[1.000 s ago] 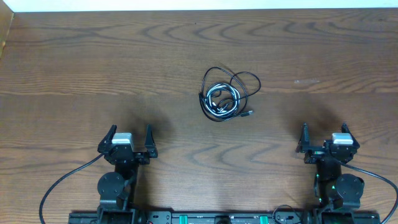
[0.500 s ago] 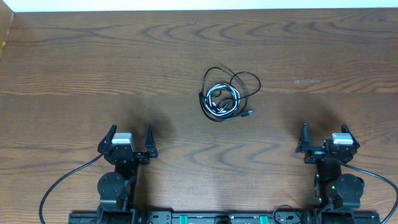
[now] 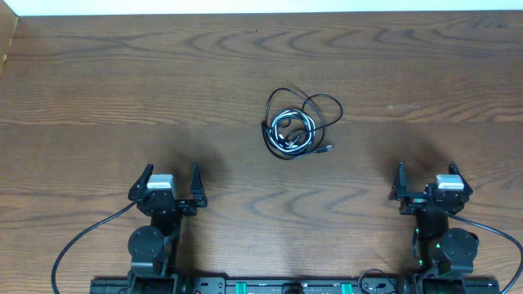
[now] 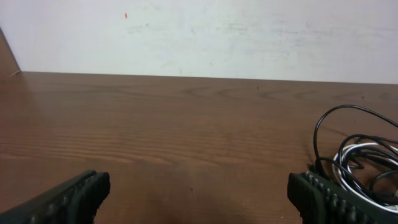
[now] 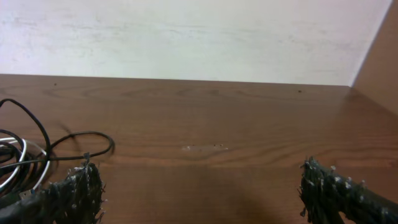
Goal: Untangle cables
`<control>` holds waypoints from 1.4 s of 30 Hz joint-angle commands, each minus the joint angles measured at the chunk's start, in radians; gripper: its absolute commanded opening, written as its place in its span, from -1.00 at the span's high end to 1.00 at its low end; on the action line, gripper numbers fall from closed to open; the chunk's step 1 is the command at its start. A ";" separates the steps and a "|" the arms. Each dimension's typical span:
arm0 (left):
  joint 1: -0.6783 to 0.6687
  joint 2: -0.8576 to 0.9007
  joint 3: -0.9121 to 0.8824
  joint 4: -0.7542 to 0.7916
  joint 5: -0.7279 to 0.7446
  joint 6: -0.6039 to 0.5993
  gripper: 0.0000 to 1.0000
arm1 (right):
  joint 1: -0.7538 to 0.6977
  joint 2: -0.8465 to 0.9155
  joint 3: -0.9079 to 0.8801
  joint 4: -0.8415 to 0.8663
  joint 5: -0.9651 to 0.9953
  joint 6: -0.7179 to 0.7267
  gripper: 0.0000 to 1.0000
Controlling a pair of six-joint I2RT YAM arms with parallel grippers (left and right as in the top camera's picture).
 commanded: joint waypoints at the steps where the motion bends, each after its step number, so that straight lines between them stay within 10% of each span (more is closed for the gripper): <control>1: 0.004 0.003 -0.013 -0.047 -0.016 0.006 -0.96 | 0.008 -0.003 -0.002 -0.003 0.008 -0.008 -0.99; 42: 0.004 0.120 0.204 -0.074 0.261 -0.119 -0.96 | 0.008 -0.003 -0.002 -0.003 0.008 -0.008 -0.99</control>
